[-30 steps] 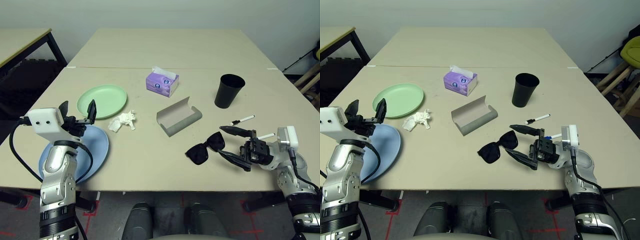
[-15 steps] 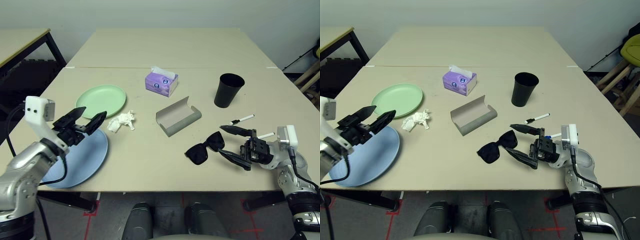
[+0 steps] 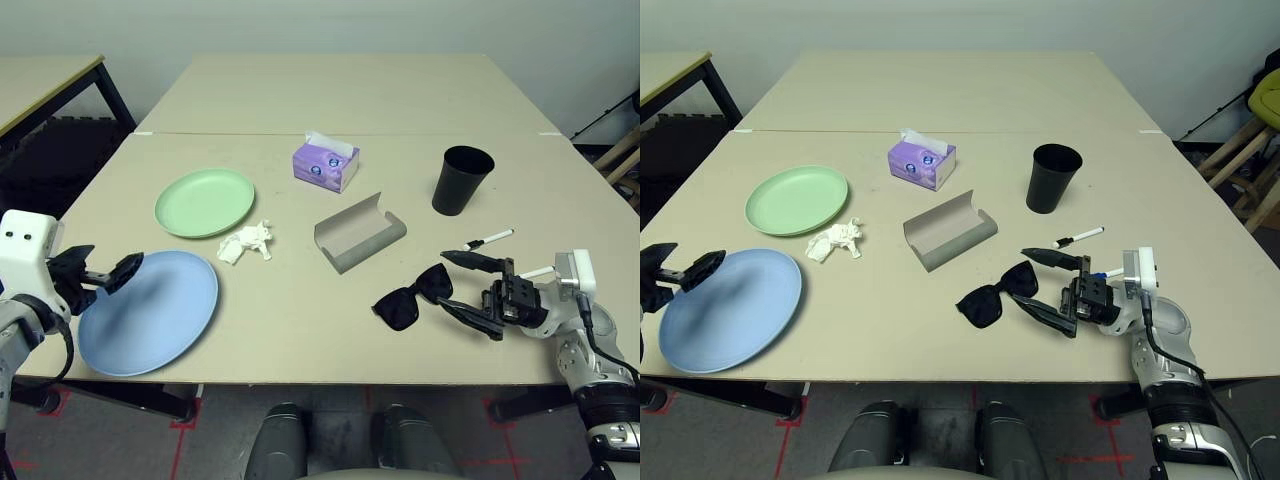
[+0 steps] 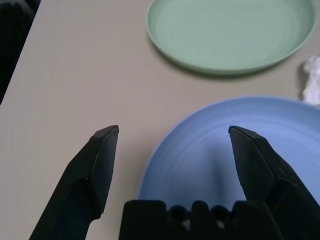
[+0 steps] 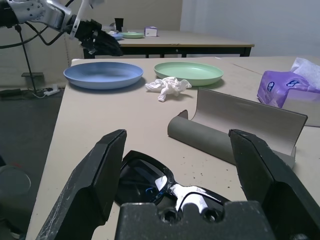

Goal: Organize and tidy the items on the table.

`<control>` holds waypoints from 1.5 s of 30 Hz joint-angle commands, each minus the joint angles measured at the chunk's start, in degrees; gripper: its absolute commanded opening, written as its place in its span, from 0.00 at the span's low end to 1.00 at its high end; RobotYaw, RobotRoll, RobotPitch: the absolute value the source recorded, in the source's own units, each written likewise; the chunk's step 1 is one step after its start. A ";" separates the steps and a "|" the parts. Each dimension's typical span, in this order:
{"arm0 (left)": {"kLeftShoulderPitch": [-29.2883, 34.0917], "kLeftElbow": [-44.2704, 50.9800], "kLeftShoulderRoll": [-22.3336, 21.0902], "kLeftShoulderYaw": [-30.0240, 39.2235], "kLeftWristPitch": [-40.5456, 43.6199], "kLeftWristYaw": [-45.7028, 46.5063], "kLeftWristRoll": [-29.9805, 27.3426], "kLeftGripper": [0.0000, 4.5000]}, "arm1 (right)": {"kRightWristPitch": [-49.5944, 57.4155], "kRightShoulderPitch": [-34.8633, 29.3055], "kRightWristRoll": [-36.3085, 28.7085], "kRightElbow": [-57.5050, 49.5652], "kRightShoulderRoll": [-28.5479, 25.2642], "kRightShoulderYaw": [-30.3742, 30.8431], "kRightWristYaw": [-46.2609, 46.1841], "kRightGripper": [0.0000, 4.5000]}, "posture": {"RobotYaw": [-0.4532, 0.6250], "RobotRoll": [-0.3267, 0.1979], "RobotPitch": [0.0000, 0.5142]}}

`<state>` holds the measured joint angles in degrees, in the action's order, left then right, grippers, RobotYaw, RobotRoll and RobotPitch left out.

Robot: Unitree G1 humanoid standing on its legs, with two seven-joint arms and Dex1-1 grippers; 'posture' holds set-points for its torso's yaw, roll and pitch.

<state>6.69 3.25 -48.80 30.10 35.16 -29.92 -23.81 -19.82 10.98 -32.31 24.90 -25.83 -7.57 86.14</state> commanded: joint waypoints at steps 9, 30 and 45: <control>-0.41 -5.03 0.21 -5.89 4.22 0.66 6.07 1.00 | -0.95 0.64 0.97 0.75 -0.59 -0.90 -0.38 1.00 | 0.58 0.62 0.08; -11.32 4.87 3.03 0.01 18.63 -3.42 -6.45 0.00 | -3.52 2.15 1.79 3.41 -0.61 -0.43 -0.59 1.00 | 0.58 0.62 0.08; -27.69 6.56 13.55 4.25 23.74 16.05 -9.91 0.00 | -3.88 2.29 2.37 4.30 -0.79 -0.35 -0.35 1.00 | 0.58 0.62 0.07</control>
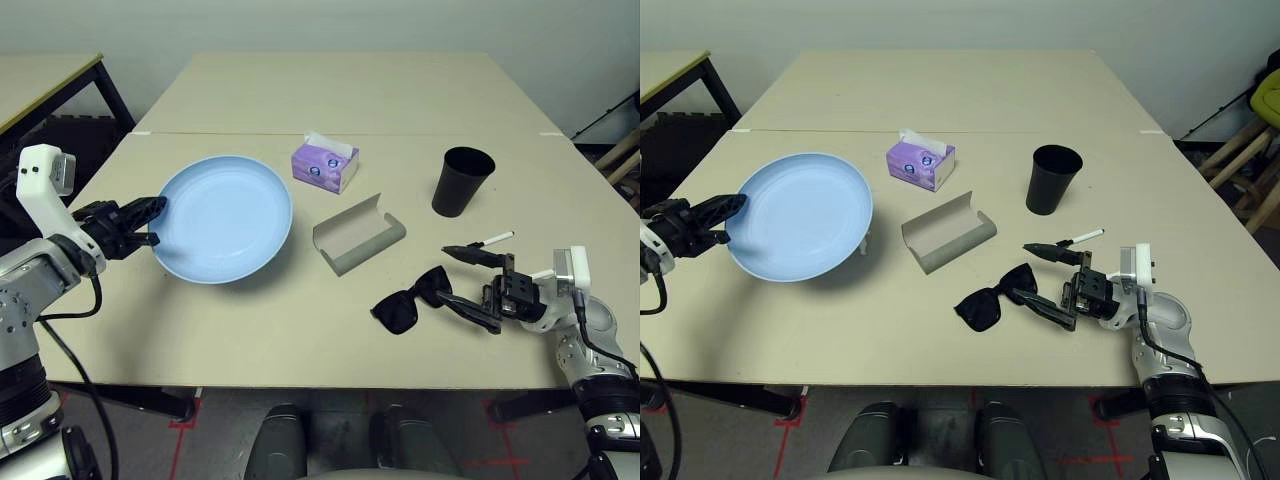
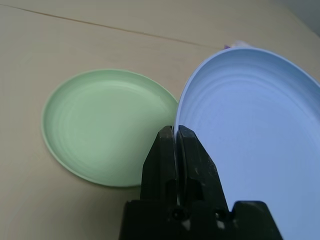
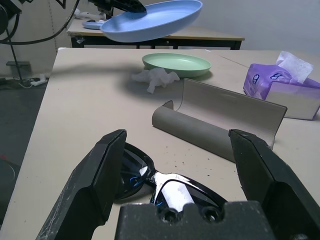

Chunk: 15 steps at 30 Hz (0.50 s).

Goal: Organize and tidy the items on the table.

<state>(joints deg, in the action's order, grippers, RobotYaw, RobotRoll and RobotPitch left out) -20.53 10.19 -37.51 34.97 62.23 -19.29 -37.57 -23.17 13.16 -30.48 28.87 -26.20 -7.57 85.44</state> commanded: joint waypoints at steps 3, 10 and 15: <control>-0.28 -0.06 5.17 -2.35 -7.14 10.76 7.99 0.00 | -0.63 0.17 0.57 0.41 -0.37 -0.41 0.29 1.00 | 0.58 0.62 0.08; -1.92 1.45 11.34 -4.04 -12.73 19.56 13.36 0.00 | -0.74 0.05 0.72 0.46 -0.36 -0.46 0.00 1.00 | 0.57 0.62 0.08; -4.57 1.45 15.15 -5.15 -15.91 26.55 17.21 0.00 | -0.83 -0.04 0.88 0.41 -0.39 -0.44 -0.13 1.00 | 0.57 0.62 0.08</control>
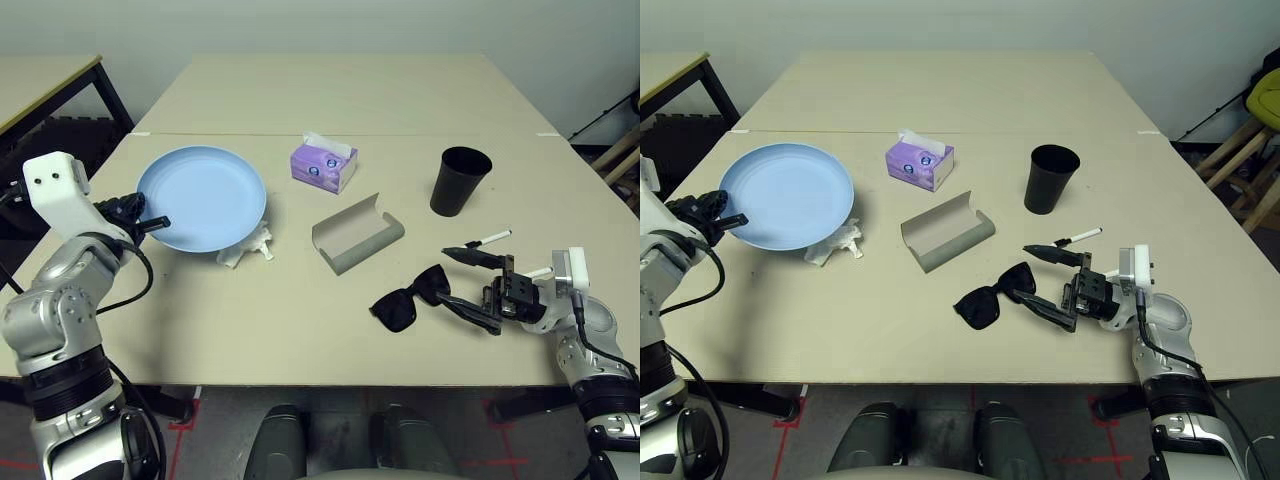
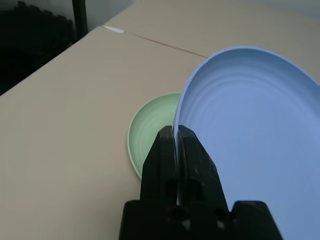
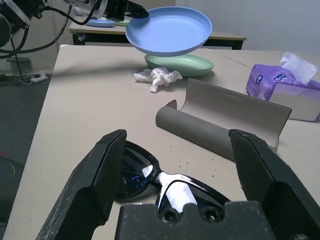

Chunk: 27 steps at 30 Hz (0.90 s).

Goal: Organize and tidy the items on the table.

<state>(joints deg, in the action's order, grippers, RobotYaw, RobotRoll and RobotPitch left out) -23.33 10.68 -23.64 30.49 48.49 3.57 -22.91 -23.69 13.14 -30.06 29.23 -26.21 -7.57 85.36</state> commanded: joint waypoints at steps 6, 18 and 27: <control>-3.74 -2.05 3.93 -3.08 -6.25 9.68 8.43 0.00 | -0.12 -0.21 0.66 -0.08 -0.23 -0.35 -0.67 1.00 | 0.57 0.62 0.08; -4.38 -11.79 2.68 -11.43 -16.34 10.76 19.19 0.18 | -0.58 -0.77 1.17 -0.86 0.59 0.00 -1.83 1.00 | 0.56 0.62 0.08; -4.21 -10.56 2.12 -9.61 -15.01 7.31 17.32 0.93 | -0.47 -0.87 1.14 -0.80 0.07 -0.33 -2.35 1.00 | 0.56 0.62 0.09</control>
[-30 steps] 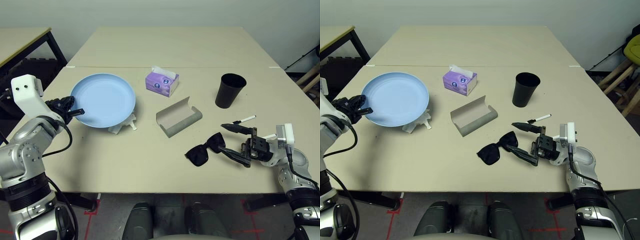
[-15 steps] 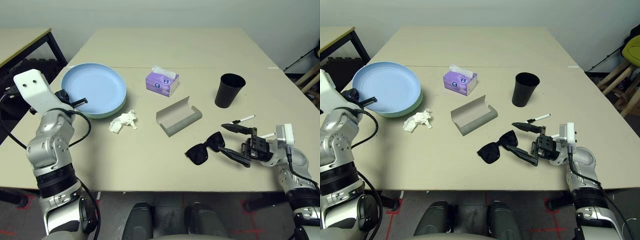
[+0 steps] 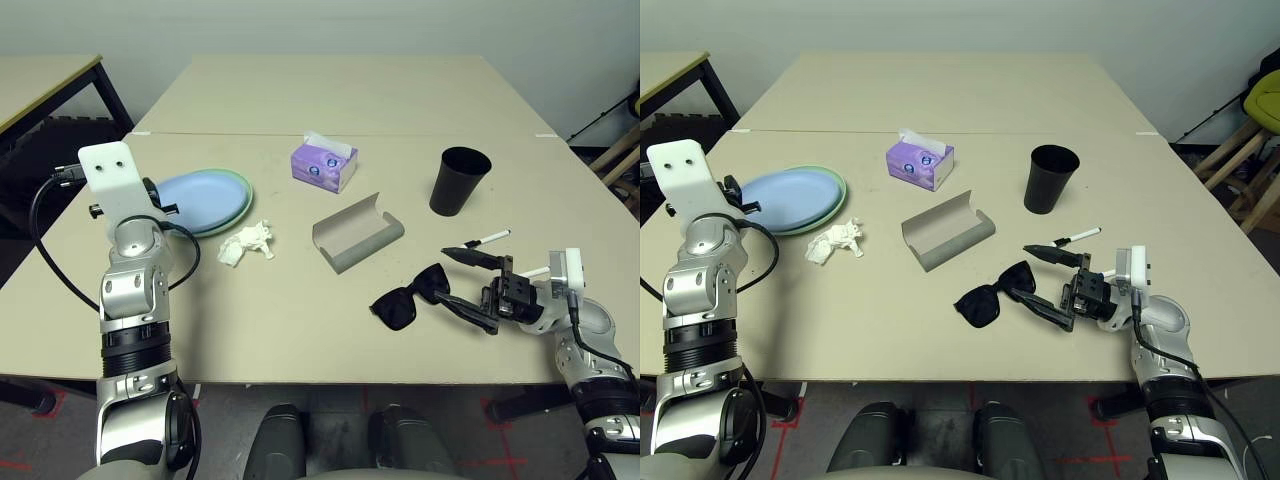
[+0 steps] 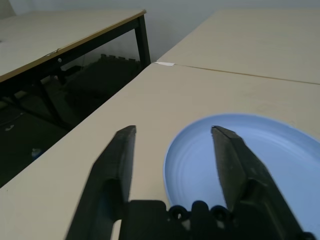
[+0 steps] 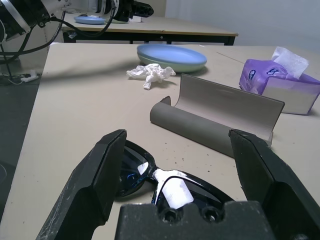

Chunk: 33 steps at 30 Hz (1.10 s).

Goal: Organize and tidy the items on the table.

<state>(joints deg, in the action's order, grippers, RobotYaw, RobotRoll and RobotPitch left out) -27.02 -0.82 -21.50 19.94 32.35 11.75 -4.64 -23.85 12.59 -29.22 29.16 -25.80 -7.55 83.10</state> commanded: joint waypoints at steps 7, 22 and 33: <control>1.18 13.80 0.22 -0.87 6.75 -14.57 -12.84 0.99 | -0.33 0.69 0.45 0.24 -0.90 -0.44 0.23 1.00 | 0.57 0.62 0.10; 14.29 24.12 -14.40 -11.24 17.88 -36.18 -20.71 0.99 | -0.29 0.76 0.80 0.50 -1.21 -0.43 0.08 1.00 | 0.57 0.62 0.11; 17.10 20.01 -13.49 -16.51 14.72 -33.52 -13.31 0.99 | -0.27 0.48 1.04 0.21 -1.44 -0.42 -0.27 1.00 | 0.57 0.62 0.11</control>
<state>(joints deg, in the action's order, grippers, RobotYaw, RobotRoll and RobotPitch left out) -10.16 20.90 -35.63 4.72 47.84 -22.48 -19.55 -23.85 13.49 -28.72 29.60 -26.61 -7.57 83.02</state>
